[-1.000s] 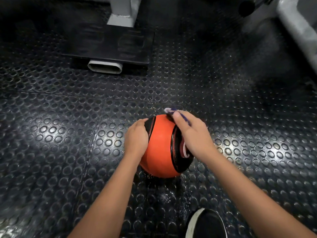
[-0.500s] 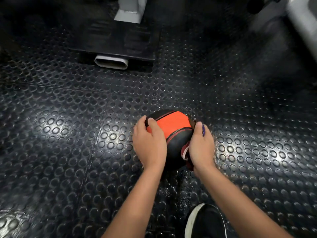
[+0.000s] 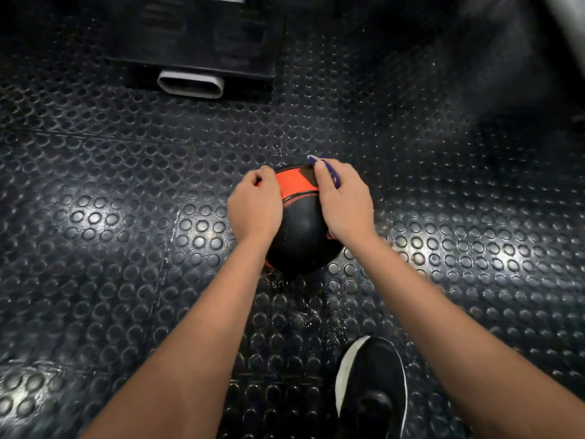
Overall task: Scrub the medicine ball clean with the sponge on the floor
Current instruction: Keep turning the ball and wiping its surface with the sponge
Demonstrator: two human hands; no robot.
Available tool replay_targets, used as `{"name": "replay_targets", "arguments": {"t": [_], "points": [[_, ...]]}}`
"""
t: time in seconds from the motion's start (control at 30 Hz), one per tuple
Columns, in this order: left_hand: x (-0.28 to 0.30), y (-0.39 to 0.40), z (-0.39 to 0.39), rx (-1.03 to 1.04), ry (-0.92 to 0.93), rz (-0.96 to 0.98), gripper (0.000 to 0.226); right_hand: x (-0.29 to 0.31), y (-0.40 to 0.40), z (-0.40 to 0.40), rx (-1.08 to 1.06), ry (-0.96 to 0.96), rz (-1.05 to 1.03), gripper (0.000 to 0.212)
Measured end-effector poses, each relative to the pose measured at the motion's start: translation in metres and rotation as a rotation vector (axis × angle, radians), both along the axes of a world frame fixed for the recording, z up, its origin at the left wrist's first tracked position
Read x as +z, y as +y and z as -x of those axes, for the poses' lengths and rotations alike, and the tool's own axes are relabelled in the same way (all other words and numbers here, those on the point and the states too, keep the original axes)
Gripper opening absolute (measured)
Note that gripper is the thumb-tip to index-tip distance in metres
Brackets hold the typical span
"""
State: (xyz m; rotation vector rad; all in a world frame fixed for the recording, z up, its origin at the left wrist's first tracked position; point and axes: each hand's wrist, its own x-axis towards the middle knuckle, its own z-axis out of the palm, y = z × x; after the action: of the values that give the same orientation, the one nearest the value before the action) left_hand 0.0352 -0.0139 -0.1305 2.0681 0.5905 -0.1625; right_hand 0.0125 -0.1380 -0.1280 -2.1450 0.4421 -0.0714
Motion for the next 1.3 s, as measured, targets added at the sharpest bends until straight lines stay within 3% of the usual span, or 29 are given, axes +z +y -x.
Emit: {"name": "replay_targets", "arguments": {"t": [0.13, 0.33, 0.87, 0.97, 1.13, 1.23, 1.3], "points": [[0.003, -0.003, -0.003, 0.013, 0.004, -0.015, 0.039, -0.002, -0.001, -0.004, -0.021, -0.040, -0.013, 0.032], [0.009, -0.012, -0.024, -0.017, 0.081, -0.052, 0.031, -0.002, -0.011, -0.024, -0.060, 0.094, -0.032, 0.037], [0.013, -0.013, -0.040, -0.015, 0.139, -0.046, 0.039, -0.006, -0.017, -0.042, -0.078, 0.176, -0.069, 0.042], [0.013, -0.015, -0.040, -0.021, 0.141, -0.072, 0.039, -0.010, -0.022, -0.045, -0.116, 0.196, -0.166, 0.040], [0.011, -0.016, -0.035, -0.046, 0.102, -0.074, 0.037, -0.033, -0.049, -0.037, -0.241, 0.376, -0.601, 0.045], [0.011, -0.012, -0.033, -0.051, 0.098, -0.064, 0.040, -0.046, -0.054, -0.021, -0.264, 0.480, -0.625, 0.048], [0.011, -0.009, -0.033, -0.055, 0.112, -0.058, 0.040, -0.043, -0.048, -0.019, -0.264, 0.319, -0.524, 0.043]]}}
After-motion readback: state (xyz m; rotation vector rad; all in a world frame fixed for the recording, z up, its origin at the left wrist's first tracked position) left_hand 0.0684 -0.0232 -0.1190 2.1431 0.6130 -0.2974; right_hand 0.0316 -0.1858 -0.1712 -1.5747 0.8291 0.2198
